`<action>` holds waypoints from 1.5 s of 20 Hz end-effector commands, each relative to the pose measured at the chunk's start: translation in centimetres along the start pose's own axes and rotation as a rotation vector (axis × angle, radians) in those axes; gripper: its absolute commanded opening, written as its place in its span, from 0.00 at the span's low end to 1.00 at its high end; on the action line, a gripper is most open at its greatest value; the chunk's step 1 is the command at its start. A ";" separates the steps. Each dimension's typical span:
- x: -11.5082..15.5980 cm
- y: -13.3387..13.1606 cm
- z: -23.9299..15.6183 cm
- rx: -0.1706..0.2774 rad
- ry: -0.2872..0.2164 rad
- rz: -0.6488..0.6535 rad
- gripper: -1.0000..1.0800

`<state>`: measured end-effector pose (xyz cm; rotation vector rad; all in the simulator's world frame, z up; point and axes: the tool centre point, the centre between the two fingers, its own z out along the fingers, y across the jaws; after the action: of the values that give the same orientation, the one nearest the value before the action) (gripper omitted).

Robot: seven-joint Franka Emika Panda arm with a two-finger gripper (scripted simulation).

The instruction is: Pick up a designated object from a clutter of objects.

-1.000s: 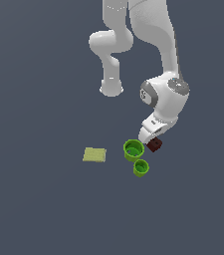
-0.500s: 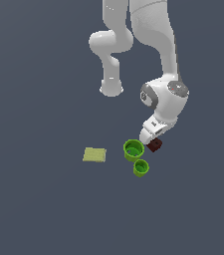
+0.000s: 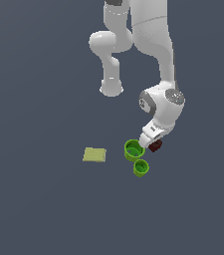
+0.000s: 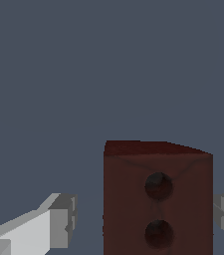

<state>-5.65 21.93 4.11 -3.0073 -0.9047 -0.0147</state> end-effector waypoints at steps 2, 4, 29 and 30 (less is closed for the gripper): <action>-0.3 0.2 1.3 0.002 -0.009 0.002 0.96; -0.3 0.2 1.4 0.002 -0.009 0.002 0.96; 0.0 0.5 -4.6 -0.004 0.017 -0.004 0.00; -0.1 0.5 -5.3 -0.004 0.016 -0.004 0.00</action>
<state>-5.47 21.55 8.35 -3.0047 -0.9103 -0.0381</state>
